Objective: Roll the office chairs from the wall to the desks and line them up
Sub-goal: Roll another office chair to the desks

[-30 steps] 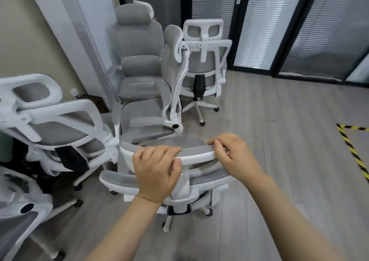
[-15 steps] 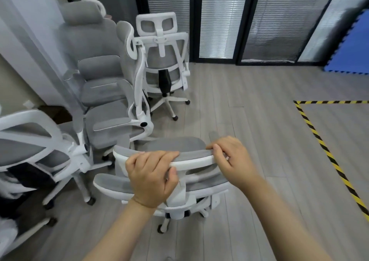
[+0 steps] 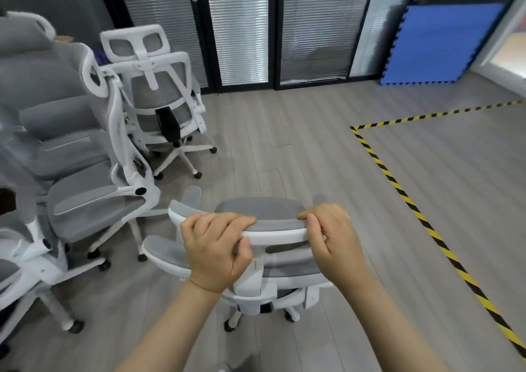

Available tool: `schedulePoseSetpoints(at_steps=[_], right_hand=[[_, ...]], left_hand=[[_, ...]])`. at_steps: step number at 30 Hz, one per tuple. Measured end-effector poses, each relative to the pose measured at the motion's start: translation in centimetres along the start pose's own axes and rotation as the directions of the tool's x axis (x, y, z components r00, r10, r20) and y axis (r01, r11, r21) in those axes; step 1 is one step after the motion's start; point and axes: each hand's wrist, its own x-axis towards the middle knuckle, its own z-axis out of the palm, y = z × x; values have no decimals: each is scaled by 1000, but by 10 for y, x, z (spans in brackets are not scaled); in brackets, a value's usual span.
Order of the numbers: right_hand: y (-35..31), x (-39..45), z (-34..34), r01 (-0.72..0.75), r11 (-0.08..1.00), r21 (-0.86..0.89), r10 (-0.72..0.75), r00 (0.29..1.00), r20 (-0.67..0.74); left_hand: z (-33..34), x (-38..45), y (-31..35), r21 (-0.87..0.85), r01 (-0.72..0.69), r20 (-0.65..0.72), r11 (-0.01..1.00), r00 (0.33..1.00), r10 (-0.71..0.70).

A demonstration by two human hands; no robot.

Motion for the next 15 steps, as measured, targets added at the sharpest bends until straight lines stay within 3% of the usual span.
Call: schedulePoseSetpoints(at_steps=[10, 15], right_hand=[[63, -51, -109, -191, 977, -96, 170, 966, -196], [100, -76, -157, -294, 947, -125, 236, 907, -350]], left_hand=[[68, 24, 117, -246, -142, 35, 959, 987, 155], [109, 39, 180, -385, -219, 27, 897, 968, 248]])
